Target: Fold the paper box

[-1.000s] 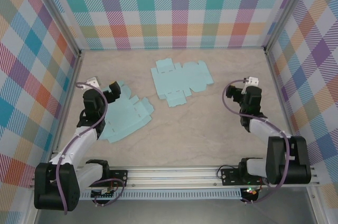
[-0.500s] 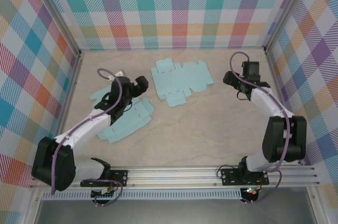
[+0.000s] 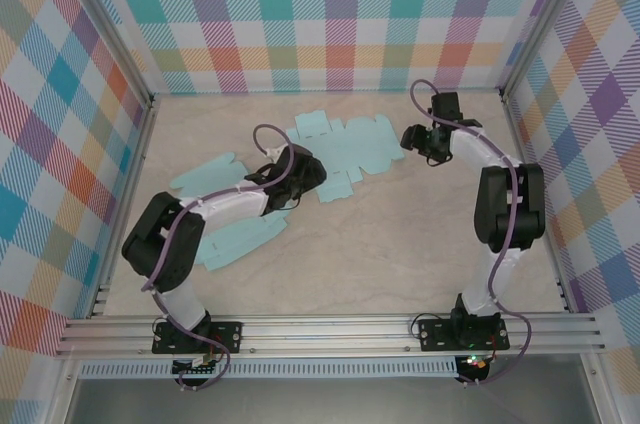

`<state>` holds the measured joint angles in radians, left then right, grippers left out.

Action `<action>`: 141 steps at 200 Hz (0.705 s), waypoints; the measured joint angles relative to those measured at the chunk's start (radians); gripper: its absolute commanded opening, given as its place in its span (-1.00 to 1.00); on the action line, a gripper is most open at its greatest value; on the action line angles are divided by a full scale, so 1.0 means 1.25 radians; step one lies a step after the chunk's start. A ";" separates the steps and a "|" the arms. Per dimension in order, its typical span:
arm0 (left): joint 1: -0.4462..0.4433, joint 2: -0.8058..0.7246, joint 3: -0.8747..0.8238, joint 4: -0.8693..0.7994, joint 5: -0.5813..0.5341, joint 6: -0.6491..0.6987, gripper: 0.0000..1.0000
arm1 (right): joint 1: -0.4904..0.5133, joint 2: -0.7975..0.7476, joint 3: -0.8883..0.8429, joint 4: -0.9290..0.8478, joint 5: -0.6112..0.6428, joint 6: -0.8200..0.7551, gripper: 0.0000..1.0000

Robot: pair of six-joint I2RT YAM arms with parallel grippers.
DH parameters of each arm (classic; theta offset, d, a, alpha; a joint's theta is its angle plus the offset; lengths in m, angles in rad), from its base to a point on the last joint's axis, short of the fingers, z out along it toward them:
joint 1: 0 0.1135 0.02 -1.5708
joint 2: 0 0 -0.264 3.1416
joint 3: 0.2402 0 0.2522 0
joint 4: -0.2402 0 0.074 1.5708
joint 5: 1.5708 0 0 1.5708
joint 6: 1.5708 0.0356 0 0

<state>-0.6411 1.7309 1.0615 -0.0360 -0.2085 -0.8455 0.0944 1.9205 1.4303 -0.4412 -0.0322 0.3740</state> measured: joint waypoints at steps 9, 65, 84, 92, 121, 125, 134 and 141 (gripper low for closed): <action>-0.006 0.017 0.005 0.001 0.002 -0.011 0.51 | 0.001 0.023 0.021 -0.013 0.001 -0.002 0.24; -0.013 0.076 0.013 -0.022 0.002 -0.067 0.54 | 0.004 0.117 0.097 -0.065 0.001 -0.030 0.18; -0.013 0.094 0.030 -0.034 0.003 -0.072 0.52 | 0.005 0.136 0.114 -0.082 0.001 -0.037 0.16; -0.013 0.103 0.039 -0.034 0.003 -0.073 0.52 | 0.007 0.145 0.123 -0.089 0.004 -0.038 0.16; -0.013 0.136 0.056 -0.033 0.003 -0.084 0.52 | 0.013 0.166 0.134 -0.106 0.016 -0.042 0.16; -0.013 0.138 0.056 -0.033 0.003 -0.085 0.53 | 0.014 0.168 0.134 -0.108 0.017 -0.042 0.16; -0.012 0.142 0.056 -0.033 0.000 -0.087 0.54 | 0.015 0.171 0.134 -0.113 0.016 -0.043 0.16; -0.011 0.142 0.057 -0.032 0.000 -0.088 0.55 | 0.017 0.174 0.134 -0.116 0.016 -0.043 0.17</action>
<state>-0.6544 1.9083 1.1332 -0.0765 -0.2081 -0.9550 0.1154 2.1376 1.5982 -0.5861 -0.0116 0.3206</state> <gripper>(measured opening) 0.768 0.581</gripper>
